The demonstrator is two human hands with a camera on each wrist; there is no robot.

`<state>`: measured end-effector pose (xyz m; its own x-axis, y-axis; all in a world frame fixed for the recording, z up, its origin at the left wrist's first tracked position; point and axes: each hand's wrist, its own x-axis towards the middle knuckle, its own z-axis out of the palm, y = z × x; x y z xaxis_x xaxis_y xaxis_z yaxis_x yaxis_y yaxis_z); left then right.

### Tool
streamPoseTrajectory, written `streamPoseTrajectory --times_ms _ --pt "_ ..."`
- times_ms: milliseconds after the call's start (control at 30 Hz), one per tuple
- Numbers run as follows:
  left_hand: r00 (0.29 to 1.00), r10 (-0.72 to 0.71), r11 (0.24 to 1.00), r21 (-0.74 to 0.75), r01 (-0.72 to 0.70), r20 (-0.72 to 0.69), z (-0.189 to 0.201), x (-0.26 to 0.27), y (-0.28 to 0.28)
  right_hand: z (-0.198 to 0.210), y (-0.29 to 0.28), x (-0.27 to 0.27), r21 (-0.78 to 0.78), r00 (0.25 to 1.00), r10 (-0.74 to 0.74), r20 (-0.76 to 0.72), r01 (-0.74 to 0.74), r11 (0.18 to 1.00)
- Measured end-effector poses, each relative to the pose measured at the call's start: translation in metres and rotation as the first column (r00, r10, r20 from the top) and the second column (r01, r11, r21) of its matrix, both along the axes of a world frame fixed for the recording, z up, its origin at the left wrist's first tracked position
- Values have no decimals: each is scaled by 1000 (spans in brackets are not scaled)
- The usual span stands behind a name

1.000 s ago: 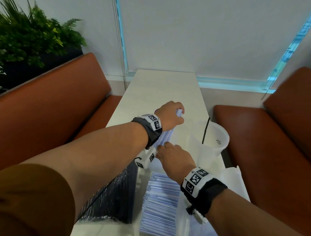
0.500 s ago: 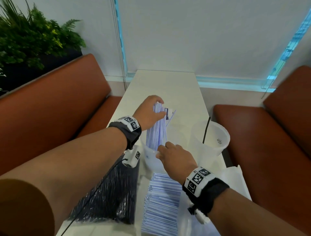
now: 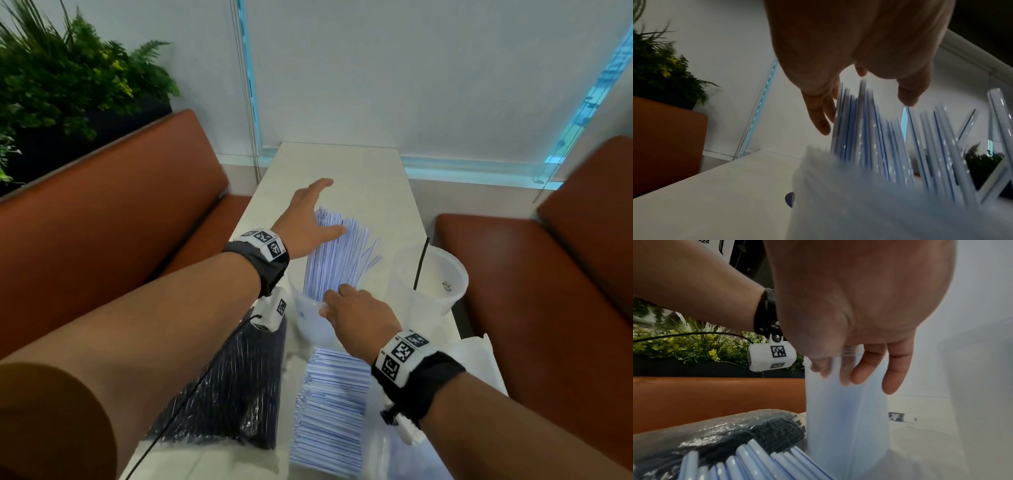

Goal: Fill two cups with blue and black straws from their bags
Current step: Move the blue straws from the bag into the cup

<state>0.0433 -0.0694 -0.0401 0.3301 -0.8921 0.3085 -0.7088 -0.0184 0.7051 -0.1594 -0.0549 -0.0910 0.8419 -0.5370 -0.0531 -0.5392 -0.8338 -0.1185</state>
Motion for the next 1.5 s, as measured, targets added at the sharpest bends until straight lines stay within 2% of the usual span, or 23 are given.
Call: streamPoseTrajectory --times_ms 100,167,233,267,300,367,400,467,500,567,633,667,900,1133,1233,1300,1400,1500 --pt "995 33 996 -82 -40 -93 11 4 16 5 0 -8 25 995 9 101 -11 1000" --pt "992 70 987 -140 -84 -107 14 5 34 10 5 -19 -18 955 32 295 -28 999" --pt "988 133 971 -191 -146 -82 17 5 55 12 11 -33 -113 901 -5 434 60 992" --pt "986 159 963 -212 -168 -57 17 2 67 12 12 -40 -117 910 -80 408 140 983" --pt "985 171 958 -230 -171 -20 16 -4 79 9 13 -47 -74 937 -194 291 224 972" --pt "992 120 963 -246 -107 39 10 -22 100 2 13 -61 -6 933 -354 -59 354 935" --pt "997 63 976 -211 -53 45 5 -34 109 -2 13 -66 -2 913 -376 -161 381 925" --pt "994 -68 998 1 68 81 -6 -60 122 -8 16 -70 15 898 -375 -228 389 921" --pt "979 -148 980 157 125 140 -14 -71 127 -9 17 -70 31 900 -368 -234 385 922" --pt "905 -334 876 441 195 264 -31 -89 133 -12 20 -70 56 905 -344 -251 368 928" --pt "841 -455 775 595 212 292 -45 -104 137 -12 21 -69 55 904 -333 -269 360 931" --pt "827 -481 750 625 216 291 -51 -111 137 -12 22 -69 55 901 -338 -270 366 929" --pt "738 -572 674 718 174 358 -70 -145 127 -7 22 -71 51 914 -333 -233 354 934" --pt "716 -583 677 717 166 385 -76 -155 120 4 27 -75 70 926 -270 -264 298 952" --pt "680 -600 677 721 150 421 -78 -159 118 5 28 -74 75 925 -257 -279 288 955" --pt "658 -601 687 714 135 454 -79 -161 117 4 27 -73 83 927 -259 -273 291 953" --pt "618 -562 743 664 85 550 -76 -156 116 2 23 -75 101 926 -300 -230 329 939" --pt "607 -517 782 622 47 604 -70 -137 121 -1 16 -79 150 921 -347 -177 374 915"
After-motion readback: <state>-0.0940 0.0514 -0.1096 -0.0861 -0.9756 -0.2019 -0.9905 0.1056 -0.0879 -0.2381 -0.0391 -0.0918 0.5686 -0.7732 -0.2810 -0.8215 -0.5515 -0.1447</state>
